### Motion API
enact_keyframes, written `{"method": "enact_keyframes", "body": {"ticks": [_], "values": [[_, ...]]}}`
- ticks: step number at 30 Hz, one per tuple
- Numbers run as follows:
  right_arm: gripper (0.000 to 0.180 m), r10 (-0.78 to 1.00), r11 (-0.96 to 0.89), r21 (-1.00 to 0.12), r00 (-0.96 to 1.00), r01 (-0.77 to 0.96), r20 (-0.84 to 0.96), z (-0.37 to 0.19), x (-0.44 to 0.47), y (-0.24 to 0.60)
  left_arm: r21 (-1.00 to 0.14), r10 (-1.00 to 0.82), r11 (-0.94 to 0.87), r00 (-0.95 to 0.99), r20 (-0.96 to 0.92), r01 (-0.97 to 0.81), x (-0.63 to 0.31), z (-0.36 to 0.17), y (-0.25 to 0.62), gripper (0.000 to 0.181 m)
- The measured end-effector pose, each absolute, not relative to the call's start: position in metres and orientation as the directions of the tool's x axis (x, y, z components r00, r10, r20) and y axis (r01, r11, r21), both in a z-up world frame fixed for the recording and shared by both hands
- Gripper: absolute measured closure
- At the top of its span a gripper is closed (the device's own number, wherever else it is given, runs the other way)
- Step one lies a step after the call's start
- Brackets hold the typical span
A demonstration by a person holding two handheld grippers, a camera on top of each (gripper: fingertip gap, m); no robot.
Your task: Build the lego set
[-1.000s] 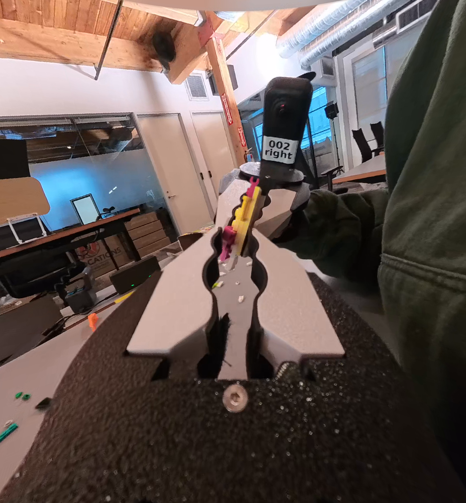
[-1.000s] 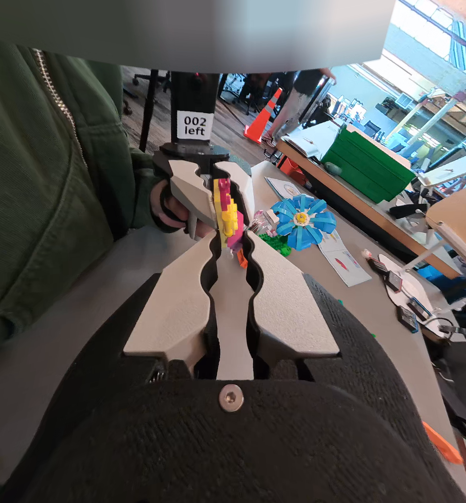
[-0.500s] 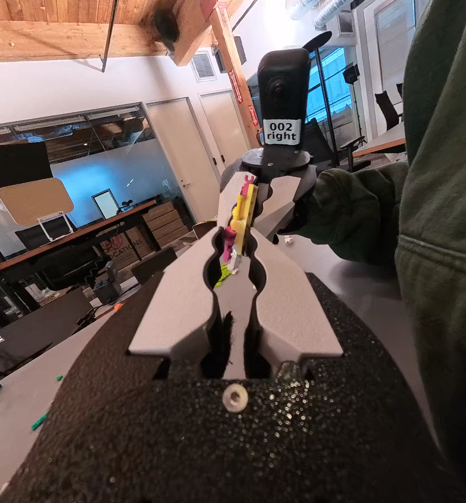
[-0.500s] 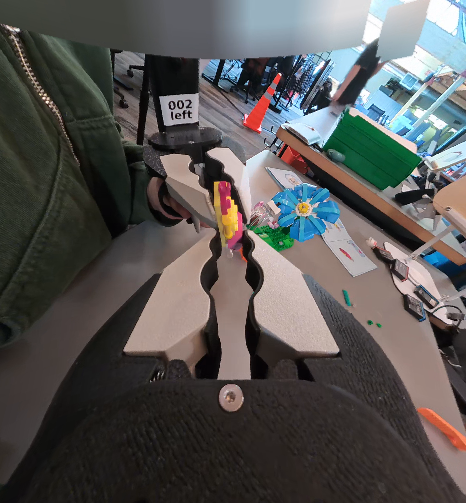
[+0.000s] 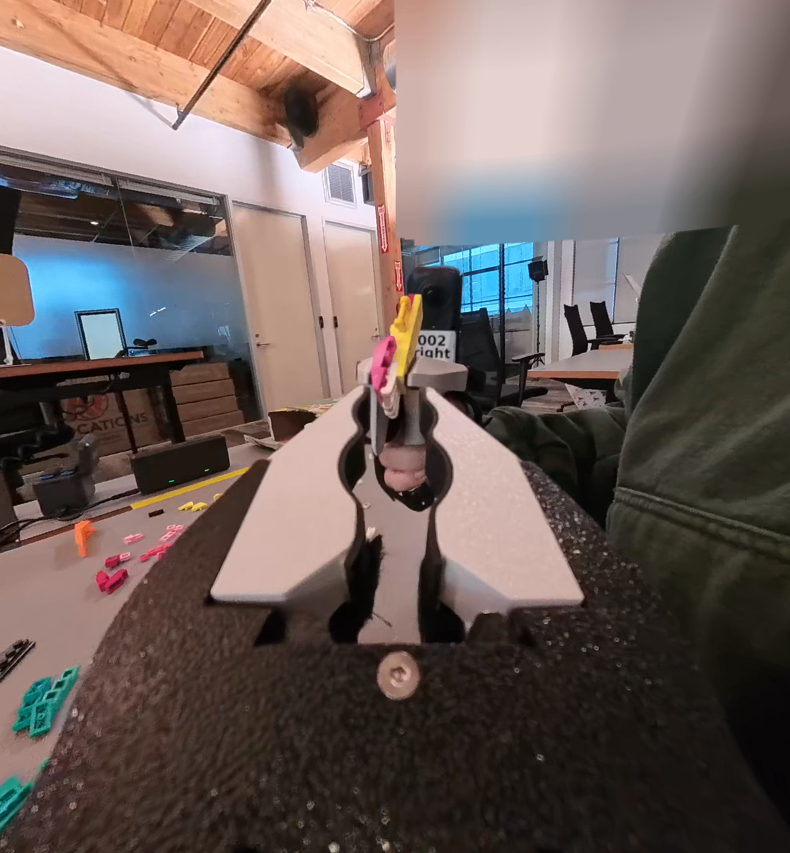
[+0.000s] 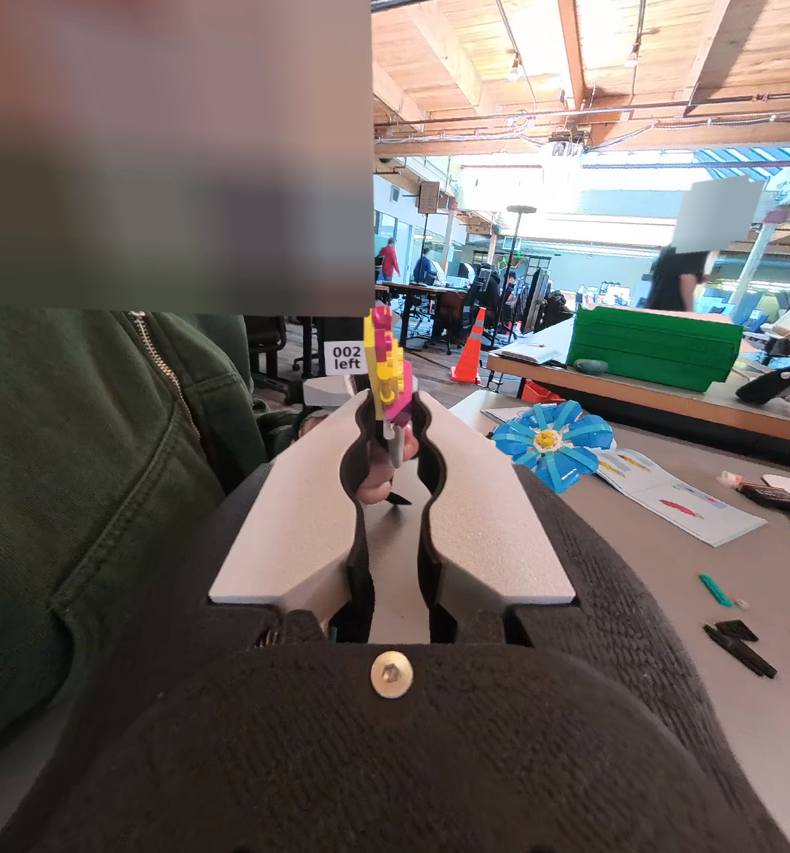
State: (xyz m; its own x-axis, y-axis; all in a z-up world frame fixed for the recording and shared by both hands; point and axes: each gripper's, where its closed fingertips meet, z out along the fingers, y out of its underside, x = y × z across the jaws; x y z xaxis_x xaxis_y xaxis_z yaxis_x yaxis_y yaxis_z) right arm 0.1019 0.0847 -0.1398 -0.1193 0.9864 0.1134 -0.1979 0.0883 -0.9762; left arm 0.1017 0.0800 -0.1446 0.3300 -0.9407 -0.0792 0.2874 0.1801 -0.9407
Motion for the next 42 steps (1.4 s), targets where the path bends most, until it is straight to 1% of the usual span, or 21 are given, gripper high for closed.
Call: {"method": "enact_keyframes", "body": {"ticks": [2,5,8,13,18,22,23,24,25,27,28,30,33,36,38,42], "values": [[0.165,0.986,0.063,-0.976,-0.138,-0.209,0.093,-0.140,0.102,0.084,-0.940,-0.946,0.160,0.320,-0.058,0.300,0.102,-0.144,0.081,0.166],[0.166,0.984,0.029,-0.974,-0.163,-0.227,0.068,-0.139,0.101,0.081,-0.938,-0.948,0.144,0.316,-0.040,0.314,0.101,-0.144,0.082,0.176],[0.166,0.982,0.002,-0.972,-0.181,-0.235,0.045,-0.139,0.101,0.080,-0.940,-0.955,0.112,0.295,-0.013,0.322,0.101,-0.145,0.083,0.177],[0.165,0.982,-0.018,-0.973,-0.186,-0.228,0.026,-0.141,0.102,0.081,-0.942,-0.954,0.120,0.300,-0.021,0.315,0.101,-0.147,0.084,0.180],[0.164,0.981,-0.011,-0.976,-0.192,-0.218,0.032,-0.142,0.102,0.081,-0.944,-0.958,0.105,0.287,-0.011,0.313,0.102,-0.148,0.083,0.180],[0.165,0.985,0.036,-0.975,-0.156,-0.221,0.072,-0.142,0.102,0.081,-0.937,-0.965,0.063,0.260,0.031,0.344,0.102,-0.147,0.083,0.179],[0.165,0.985,0.040,-0.974,-0.156,-0.221,0.075,-0.141,0.102,0.081,-0.933,-0.962,0.082,0.273,0.018,0.351,0.101,-0.146,0.083,0.175],[0.165,0.984,0.039,-0.975,-0.160,-0.217,0.075,-0.142,0.102,0.081,-0.926,-0.956,0.114,0.295,-0.004,0.360,0.099,-0.143,0.083,0.159],[0.165,0.984,0.037,-0.977,-0.164,-0.209,0.073,-0.143,0.103,0.081,-0.924,-0.949,0.148,0.312,-0.033,0.352,0.099,-0.140,0.082,0.151],[0.165,0.982,0.041,-0.979,-0.172,-0.202,0.077,-0.144,0.102,0.080,-0.935,-0.940,0.201,0.326,-0.100,0.293,0.104,-0.141,0.079,0.148],[0.165,0.981,0.047,-0.980,-0.175,-0.194,0.082,-0.146,0.101,0.079,-0.938,-0.934,0.223,0.335,-0.128,0.263,0.106,-0.142,0.079,0.150],[0.166,0.979,0.071,-0.984,-0.178,-0.166,0.101,-0.150,0.098,0.077,-0.936,-0.925,0.259,0.340,-0.169,0.240,0.110,-0.142,0.076,0.160],[0.166,0.975,0.125,-0.985,-0.167,-0.121,0.145,-0.156,0.094,0.076,-0.935,-0.919,0.268,0.353,-0.176,0.232,0.109,-0.143,0.077,0.167],[0.165,0.971,0.197,-0.978,-0.122,-0.072,0.204,-0.159,0.092,0.078,-0.939,-0.917,0.269,0.356,-0.181,0.213,0.108,-0.146,0.079,0.167],[0.165,0.962,0.258,-0.966,-0.083,-0.031,0.260,-0.159,0.089,0.079,-0.940,-0.913,0.282,0.355,-0.201,0.193,0.109,-0.147,0.077,0.159],[0.166,0.906,0.422,-0.897,-0.019,0.132,0.423,-0.166,0.086,0.084,-0.942,-0.898,0.311,0.365,-0.247,0.129,0.108,-0.154,0.080,0.155]]}}
